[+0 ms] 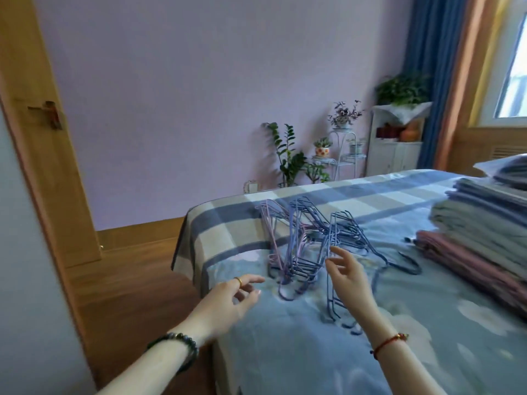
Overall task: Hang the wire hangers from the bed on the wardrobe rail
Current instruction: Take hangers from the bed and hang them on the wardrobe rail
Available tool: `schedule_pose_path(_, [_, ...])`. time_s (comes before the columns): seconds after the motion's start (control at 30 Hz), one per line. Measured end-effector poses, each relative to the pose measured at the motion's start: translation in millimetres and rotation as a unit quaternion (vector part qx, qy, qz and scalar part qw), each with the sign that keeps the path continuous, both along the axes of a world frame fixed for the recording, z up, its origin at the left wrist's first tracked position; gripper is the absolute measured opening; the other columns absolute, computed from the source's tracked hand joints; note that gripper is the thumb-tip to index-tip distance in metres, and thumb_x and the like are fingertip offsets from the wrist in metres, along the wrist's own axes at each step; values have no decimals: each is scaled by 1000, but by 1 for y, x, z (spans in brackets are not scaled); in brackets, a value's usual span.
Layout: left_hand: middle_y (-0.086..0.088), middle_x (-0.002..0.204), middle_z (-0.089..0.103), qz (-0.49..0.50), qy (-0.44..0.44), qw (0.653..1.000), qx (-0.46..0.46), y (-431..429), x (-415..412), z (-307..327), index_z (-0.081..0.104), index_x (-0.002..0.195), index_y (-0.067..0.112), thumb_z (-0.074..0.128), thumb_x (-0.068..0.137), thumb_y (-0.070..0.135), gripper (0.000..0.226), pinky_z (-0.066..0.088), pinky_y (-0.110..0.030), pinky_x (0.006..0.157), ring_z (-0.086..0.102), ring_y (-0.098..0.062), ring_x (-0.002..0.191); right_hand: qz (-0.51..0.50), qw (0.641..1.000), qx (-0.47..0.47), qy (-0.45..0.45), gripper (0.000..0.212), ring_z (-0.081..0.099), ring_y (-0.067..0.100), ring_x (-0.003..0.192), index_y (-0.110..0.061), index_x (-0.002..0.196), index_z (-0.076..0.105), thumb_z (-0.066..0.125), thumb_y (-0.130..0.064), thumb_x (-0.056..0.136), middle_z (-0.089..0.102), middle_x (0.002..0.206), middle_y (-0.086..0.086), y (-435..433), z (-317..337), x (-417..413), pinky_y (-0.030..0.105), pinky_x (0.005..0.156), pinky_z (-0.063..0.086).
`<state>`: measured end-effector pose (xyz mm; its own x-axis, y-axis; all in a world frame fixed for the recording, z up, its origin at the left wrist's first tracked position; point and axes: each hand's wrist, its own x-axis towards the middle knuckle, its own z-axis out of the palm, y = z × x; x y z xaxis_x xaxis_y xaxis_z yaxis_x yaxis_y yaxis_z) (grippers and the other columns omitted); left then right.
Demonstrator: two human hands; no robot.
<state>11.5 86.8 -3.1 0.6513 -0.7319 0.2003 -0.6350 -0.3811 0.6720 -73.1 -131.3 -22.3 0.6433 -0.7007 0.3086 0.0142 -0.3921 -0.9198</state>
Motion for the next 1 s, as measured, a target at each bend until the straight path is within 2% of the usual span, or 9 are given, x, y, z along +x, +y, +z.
schedule_pose_path(0.13, [16,91,55,-38,46,998,-22,-47,-11,-26,53,110,39,52,92,27,21,40,-3,71,53,9,73,-90,995,38,-16,36,57,27,99,-7,123,53,54,-6,87,60,109,14,-32,-27,-28,30,83,43])
schedule_pose_path(0.27, [11,101,58,-60,96,993,-31,-82,-18,-43,51,110,40,52,92,26,23,40,-1,73,54,3,85,-135,988,79,-7,41,51,27,112,-7,126,50,56,-6,85,56,123,14,-46,-46,-30,30,92,38])
schedule_pose_path(0.4, [9,102,59,-57,141,986,-68,-114,-25,-54,53,121,26,53,91,21,30,39,3,71,54,0,85,-119,987,111,-16,49,51,27,117,-7,131,43,56,-2,84,53,128,15,-51,-55,-24,37,101,41])
schedule_pose_path(0.47, [11,96,57,-47,168,982,-78,-130,-27,-59,53,124,19,54,91,18,34,40,1,69,53,0,79,-125,984,124,-35,47,57,27,108,-8,127,45,55,3,83,57,122,17,-54,-59,-23,32,93,47])
schedule_pose_path(0.53, [11,92,54,-18,176,981,-82,-144,-27,-65,53,125,17,56,89,19,36,42,-5,75,53,-3,78,-134,979,139,-61,45,62,20,87,-12,119,49,52,10,80,64,108,16,-56,-60,-23,15,73,51])
schedule_pose_path(0.67, [3,108,50,23,121,991,-48,-157,-24,-76,52,127,23,57,87,21,41,41,-23,98,54,-12,104,-121,973,175,-85,47,57,9,70,-8,119,49,49,16,79,60,80,-2,-55,-61,-22,5,53,47])
schedule_pose_path(0.83, [3,97,44,35,116,991,-63,-159,-20,-81,46,129,22,55,86,8,46,47,-26,89,54,-12,82,-98,975,184,-80,36,54,16,69,-14,88,56,46,19,77,57,74,1,-56,-62,-17,6,50,44])
schedule_pose_path(0.9, [2,91,43,39,170,981,-84,-160,-18,-83,47,129,16,54,87,4,44,53,-25,72,58,-11,67,-92,975,186,-84,33,54,18,73,-10,95,57,50,17,78,56,78,4,-57,-61,-16,5,51,43])
schedule_pose_path(1.0, [2,78,39,33,249,962,-104,-161,-16,-82,47,124,8,52,88,-2,38,46,-13,49,55,-10,57,-66,973,198,-104,41,53,11,70,-6,117,52,56,12,81,57,83,5,-53,-56,-16,6,54,46])
